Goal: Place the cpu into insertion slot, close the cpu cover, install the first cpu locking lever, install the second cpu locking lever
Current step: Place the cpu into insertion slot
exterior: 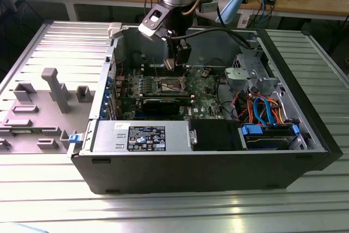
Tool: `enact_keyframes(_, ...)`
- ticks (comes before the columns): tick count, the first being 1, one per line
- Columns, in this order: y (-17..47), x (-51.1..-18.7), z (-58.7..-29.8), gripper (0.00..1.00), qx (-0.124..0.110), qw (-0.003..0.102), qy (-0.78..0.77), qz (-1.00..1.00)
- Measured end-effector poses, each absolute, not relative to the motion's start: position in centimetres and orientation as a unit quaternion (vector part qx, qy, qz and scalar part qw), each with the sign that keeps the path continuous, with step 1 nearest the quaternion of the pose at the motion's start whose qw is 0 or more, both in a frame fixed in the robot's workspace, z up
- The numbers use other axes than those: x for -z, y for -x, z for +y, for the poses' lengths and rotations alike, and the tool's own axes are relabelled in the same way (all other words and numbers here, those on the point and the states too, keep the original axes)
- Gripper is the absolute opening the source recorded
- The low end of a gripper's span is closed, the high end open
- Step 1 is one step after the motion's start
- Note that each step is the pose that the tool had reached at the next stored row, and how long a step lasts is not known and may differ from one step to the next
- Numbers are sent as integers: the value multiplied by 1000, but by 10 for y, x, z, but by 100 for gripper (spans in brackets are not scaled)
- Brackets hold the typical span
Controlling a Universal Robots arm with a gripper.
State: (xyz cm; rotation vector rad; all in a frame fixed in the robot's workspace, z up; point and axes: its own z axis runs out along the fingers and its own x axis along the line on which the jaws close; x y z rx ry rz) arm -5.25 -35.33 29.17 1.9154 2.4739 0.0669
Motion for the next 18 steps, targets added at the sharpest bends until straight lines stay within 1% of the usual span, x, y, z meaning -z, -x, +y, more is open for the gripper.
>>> enact_keyframes(18,53,-291,-353,55,-19,8,-628,778)
